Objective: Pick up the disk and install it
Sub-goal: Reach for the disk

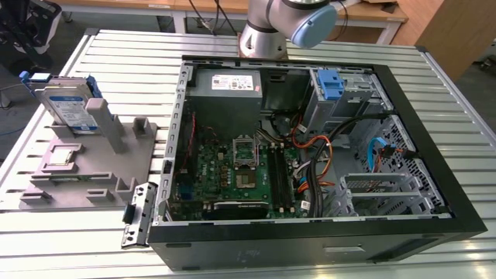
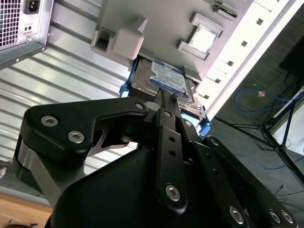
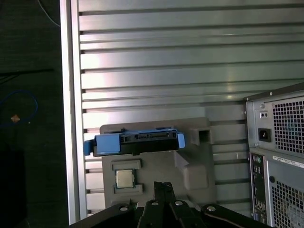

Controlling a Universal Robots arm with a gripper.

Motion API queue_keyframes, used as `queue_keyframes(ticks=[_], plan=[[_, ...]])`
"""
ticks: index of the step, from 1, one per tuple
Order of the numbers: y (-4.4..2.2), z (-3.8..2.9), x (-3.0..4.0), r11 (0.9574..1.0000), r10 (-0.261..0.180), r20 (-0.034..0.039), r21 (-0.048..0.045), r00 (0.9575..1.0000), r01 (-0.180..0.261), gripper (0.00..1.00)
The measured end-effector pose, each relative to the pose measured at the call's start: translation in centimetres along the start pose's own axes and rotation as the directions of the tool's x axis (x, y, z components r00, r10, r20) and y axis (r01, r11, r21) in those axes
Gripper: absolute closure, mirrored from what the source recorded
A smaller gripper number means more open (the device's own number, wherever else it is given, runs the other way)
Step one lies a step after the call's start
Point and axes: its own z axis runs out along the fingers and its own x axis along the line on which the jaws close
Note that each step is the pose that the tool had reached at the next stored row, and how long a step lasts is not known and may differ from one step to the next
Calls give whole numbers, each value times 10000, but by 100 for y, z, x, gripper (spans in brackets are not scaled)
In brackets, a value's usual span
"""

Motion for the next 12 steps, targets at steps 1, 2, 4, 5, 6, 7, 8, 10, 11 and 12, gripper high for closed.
queue_keyframes(ticks=[1,2,4,5,6,7,8,10,11,12], plan=[[4,2,4,10000,-1,0,-1,10000,1,89],[8,6,8,10000,-1,2,-2,10000,1,89],[19,13,15,10000,-1,1,-1,10000,1,89],[26,19,20,10000,-1,1,-1,10000,1,89],[33,24,25,10000,-2,1,-1,10000,2,89],[43,31,32,10000,-2,1,-1,10000,2,89],[54,39,40,10000,-2,0,0,10000,2,89],[79,59,60,10000,-2,0,-1,10000,2,89],[91,71,72,10000,-2,0,0,10000,2,89],[102,83,86,10000,-1,0,0,10000,1,89]])
